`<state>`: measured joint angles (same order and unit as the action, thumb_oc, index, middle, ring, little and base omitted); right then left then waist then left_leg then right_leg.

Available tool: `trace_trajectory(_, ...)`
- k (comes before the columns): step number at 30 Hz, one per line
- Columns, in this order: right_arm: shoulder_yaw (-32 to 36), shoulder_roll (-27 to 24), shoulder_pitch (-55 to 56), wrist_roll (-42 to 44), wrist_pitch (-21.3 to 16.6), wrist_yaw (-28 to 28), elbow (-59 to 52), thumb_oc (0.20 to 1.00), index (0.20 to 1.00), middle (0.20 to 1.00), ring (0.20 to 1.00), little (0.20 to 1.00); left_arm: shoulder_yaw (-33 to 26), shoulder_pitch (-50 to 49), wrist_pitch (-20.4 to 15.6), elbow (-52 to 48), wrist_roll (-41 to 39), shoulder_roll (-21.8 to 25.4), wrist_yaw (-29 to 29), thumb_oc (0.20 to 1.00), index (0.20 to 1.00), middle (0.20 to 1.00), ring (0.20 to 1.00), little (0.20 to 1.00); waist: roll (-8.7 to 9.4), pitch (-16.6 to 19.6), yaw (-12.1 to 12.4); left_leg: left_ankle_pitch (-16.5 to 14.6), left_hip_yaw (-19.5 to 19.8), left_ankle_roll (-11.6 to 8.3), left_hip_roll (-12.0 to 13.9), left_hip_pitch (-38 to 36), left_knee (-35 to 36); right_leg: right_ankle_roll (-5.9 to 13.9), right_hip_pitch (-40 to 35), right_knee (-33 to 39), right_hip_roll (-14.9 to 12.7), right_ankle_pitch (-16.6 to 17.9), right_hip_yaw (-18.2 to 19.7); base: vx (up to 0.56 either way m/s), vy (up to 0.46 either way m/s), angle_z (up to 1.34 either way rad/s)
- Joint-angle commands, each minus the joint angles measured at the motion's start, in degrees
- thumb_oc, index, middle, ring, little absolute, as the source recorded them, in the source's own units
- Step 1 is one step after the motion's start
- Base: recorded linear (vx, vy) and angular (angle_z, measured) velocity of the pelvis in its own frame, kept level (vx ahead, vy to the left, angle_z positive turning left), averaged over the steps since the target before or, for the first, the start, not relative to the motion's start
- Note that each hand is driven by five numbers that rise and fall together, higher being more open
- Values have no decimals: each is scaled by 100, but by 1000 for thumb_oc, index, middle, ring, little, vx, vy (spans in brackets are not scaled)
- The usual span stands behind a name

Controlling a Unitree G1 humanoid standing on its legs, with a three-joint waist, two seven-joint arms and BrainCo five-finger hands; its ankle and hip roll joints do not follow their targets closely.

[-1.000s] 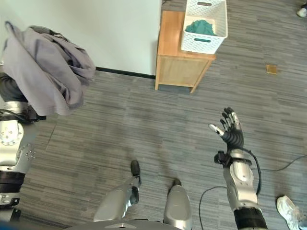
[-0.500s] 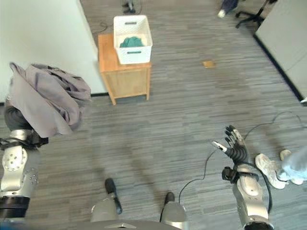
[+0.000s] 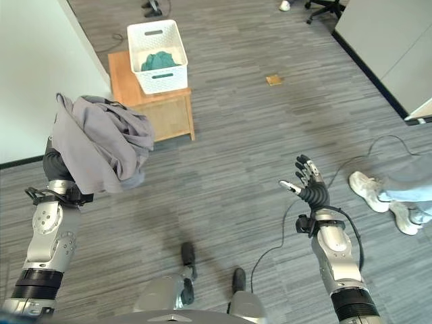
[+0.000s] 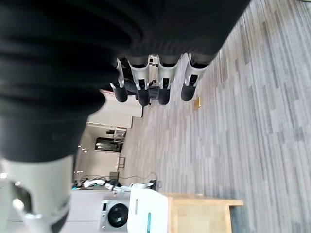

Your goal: Pick up bed clothes into laundry basket.

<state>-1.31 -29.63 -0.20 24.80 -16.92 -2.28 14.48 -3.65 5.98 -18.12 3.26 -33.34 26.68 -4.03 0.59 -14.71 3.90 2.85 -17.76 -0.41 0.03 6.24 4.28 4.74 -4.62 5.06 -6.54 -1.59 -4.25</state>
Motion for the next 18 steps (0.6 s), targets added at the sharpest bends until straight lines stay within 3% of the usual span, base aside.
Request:
trace_trajectory(1,-50,-34,-551,-124,-168,42,-189,1000,1000,1000,1000,1000,-388,36,-373,-275,171,144,-12,200,200,200,200,200,150,58,229,121,-221,-225,278,693,-1183,-12,-415,-529,313,-542,-456,227,142,2)
trace_trajectory(3,-92,-13,-610,-150,-155,24,-203,1000,1000,1000,1000,1000,-363,-2,-327,-220,165,112,8,200,200,200,200,200,161,83,277,10,-254,-159,278,646,-1199,24,-354,-834,270,-584,-497,148,98,0)
trace_trajectory(4,-124,39,-662,-144,-157,16,-266,1000,1000,1000,1000,1000,-279,-64,-273,-148,157,84,44,200,200,200,200,200,162,49,290,-104,-296,-96,258,503,-1170,140,-191,-1384,189,-544,-585,83,120,2)
trace_trajectory(5,-199,95,-738,-154,-147,1,-323,1000,1000,1000,1000,1000,-67,-69,-208,-33,149,72,90,200,200,200,200,200,128,-65,252,-182,-359,-1,295,330,-1109,412,373,-2354,64,-287,-679,126,156,-3)
trace_trajectory(6,-248,138,-779,-155,-150,-14,-321,1000,1000,1000,1000,1000,148,-46,-143,-2,163,9,135,200,200,200,200,200,102,-79,237,-272,-405,64,265,210,-1079,532,541,-2669,-56,-113,-753,60,103,-10)
trace_trajectory(7,-246,135,-782,-155,-150,-14,-321,1000,1000,1000,1000,1000,150,-40,-144,1,164,7,135,200,200,200,200,200,91,-69,250,-253,-413,63,280,223,-1066,523,560,-2658,-39,-91,-745,68,70,-12)
trace_trajectory(9,-270,182,-746,-273,-94,8,-398,1000,1000,1000,1000,1000,561,15,-36,-5,331,-4,285,200,200,200,200,200,34,-172,139,-274,-403,113,250,-40,-942,629,913,-2953,-304,392,-870,130,46,6)
trace_trajectory(12,-212,169,-667,-299,-81,-5,-482,1000,1000,1000,1000,1000,832,236,-13,47,256,-66,332,200,200,200,200,200,-82,-232,11,-324,-49,25,296,-232,-806,473,1181,-2483,-469,199,-758,151,-69,29)
trace_trajectory(14,-133,130,-583,-310,-105,-108,-566,1000,1000,1000,1000,1000,965,474,-12,123,407,-12,258,200,200,200,200,200,-53,-291,-160,-446,239,-105,344,-374,-770,469,1411,-1695,-693,305,-398,206,-181,30)
trace_trajectory(15,-130,132,-582,-311,-103,-110,-569,1000,1000,1000,1000,1000,970,480,-13,128,410,-12,255,200,200,200,200,200,-58,-296,-159,-455,243,-108,350,-384,-770,472,1387,-1669,-686,310,-406,143,-129,44)
trace_trajectory(18,-102,85,-630,-388,-92,-177,-578,1000,1000,1000,1000,1000,1010,621,-52,221,508,36,195,200,200,200,200,200,-75,-343,-314,-661,464,-202,354,-615,-773,628,1866,-896,-988,796,-22,219,-153,50)
